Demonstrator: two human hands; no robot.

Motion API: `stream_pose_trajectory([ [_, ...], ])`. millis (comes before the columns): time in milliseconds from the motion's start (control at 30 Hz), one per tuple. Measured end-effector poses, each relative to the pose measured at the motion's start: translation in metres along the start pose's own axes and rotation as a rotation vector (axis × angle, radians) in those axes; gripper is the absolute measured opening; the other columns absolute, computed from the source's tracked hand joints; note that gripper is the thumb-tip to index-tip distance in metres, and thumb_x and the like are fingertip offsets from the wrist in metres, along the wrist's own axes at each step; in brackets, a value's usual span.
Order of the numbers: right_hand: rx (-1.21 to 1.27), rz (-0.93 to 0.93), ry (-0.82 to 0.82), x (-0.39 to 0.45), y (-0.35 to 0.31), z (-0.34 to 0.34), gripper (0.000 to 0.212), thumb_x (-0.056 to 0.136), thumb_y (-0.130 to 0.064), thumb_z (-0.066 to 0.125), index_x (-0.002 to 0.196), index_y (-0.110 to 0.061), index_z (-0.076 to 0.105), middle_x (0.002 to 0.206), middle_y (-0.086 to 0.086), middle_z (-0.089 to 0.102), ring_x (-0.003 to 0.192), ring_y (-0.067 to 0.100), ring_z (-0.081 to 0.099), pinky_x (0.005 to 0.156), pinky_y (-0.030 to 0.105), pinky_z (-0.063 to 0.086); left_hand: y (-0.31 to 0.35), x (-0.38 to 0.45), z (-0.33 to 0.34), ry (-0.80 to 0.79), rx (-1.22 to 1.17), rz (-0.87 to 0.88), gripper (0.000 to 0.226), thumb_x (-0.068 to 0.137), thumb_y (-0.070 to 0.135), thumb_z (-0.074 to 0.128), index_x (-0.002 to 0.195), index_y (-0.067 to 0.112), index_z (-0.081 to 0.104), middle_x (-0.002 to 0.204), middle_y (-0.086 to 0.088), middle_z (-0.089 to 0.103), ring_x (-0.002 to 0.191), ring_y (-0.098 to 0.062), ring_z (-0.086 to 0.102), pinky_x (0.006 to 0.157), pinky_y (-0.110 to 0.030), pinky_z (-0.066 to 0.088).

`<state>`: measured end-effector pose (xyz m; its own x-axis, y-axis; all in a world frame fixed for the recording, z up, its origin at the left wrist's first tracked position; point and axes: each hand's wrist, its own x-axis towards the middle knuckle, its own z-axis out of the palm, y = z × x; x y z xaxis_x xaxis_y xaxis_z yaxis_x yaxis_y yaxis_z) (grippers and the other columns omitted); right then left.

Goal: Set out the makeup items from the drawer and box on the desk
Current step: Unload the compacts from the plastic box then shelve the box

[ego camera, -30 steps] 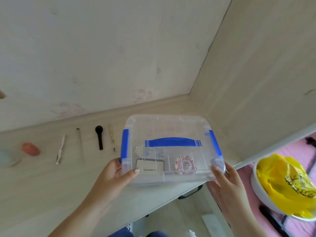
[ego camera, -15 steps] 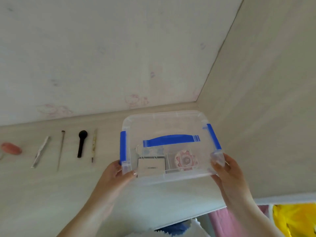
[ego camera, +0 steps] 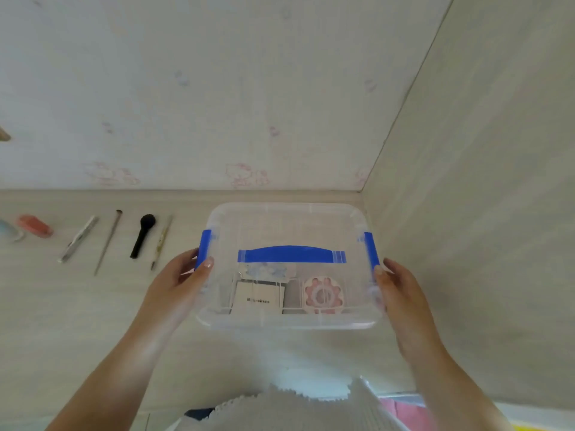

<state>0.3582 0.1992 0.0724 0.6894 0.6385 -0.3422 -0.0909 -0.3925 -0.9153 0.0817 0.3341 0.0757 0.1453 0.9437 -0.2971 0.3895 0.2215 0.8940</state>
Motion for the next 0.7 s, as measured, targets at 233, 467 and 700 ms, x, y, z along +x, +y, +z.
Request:
stream_pose_trajectory([
  [233, -0.514, -0.164, -0.077, 0.028, -0.011, -0.008, 0.031, 0.093, -0.039, 0.048, 0.120, -0.024, 0.056, 0.081, -0.007, 0.065, 0.074, 0.007, 0.061, 0.062, 0.020, 0.042, 0.006, 0.009, 0.007, 0.183, 0.330, 0.097, 0.026, 0.087, 0.043, 0.056, 0.104, 0.024, 0.060, 0.092, 0.007, 0.068, 0.071, -0.013, 0.068, 0.062, -0.030, 0.047],
  [467, -0.884, -0.325, -0.067, 0.023, -0.022, -0.006, 0.033, 0.099, -0.034, 0.034, 0.105, -0.014, 0.059, 0.077, 0.005, 0.064, 0.070, 0.025, 0.056, 0.063, 0.032, 0.041, 0.006, 0.010, 0.004, 0.201, 0.503, 0.163, 0.021, 0.091, 0.039, 0.046, 0.095, 0.027, 0.062, 0.079, 0.008, 0.070, 0.074, -0.016, 0.067, 0.072, -0.036, 0.051],
  [700, -0.659, -0.190, -0.038, 0.041, 0.002, -0.011, 0.033, 0.098, -0.016, 0.033, 0.082, 0.005, 0.053, 0.070, 0.014, 0.054, 0.065, 0.027, 0.046, 0.054, 0.031, 0.033, -0.022, 0.020, -0.001, 0.152, 0.336, 0.029, 0.039, 0.085, 0.031, 0.038, 0.068, -0.003, 0.046, 0.065, -0.021, 0.054, 0.056, -0.021, 0.048, 0.058, -0.030, 0.035],
])
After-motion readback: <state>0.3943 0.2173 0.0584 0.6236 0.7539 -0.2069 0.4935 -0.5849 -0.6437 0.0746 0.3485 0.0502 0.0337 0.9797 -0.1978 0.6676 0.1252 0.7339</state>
